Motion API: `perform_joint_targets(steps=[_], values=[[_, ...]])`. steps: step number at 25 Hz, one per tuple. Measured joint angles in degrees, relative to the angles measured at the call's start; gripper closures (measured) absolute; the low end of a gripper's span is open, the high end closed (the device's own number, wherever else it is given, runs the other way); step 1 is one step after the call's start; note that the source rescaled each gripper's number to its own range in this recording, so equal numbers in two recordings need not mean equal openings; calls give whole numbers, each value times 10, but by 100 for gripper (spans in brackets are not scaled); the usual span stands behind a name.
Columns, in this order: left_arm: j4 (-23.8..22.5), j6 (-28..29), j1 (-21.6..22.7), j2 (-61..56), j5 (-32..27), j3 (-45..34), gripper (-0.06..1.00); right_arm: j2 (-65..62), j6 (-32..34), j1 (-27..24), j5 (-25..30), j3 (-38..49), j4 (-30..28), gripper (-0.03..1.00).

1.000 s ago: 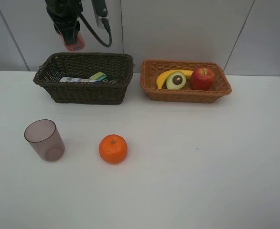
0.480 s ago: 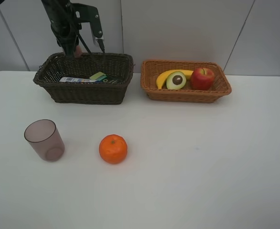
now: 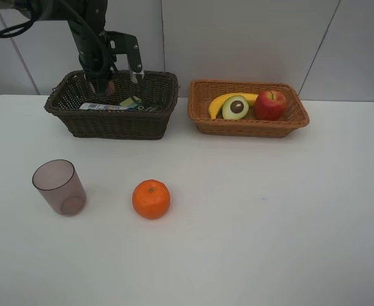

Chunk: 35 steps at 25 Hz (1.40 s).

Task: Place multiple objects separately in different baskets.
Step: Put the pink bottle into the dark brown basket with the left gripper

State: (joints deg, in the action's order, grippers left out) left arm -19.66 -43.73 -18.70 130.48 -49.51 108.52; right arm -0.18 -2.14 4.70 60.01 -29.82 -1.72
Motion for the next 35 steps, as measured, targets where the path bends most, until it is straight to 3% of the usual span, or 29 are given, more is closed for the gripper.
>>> perform_joint_targets(steps=[35], values=[[22, -1, 0, 20, 10, 0, 51, 0, 0, 0, 0, 0, 0, -1]])
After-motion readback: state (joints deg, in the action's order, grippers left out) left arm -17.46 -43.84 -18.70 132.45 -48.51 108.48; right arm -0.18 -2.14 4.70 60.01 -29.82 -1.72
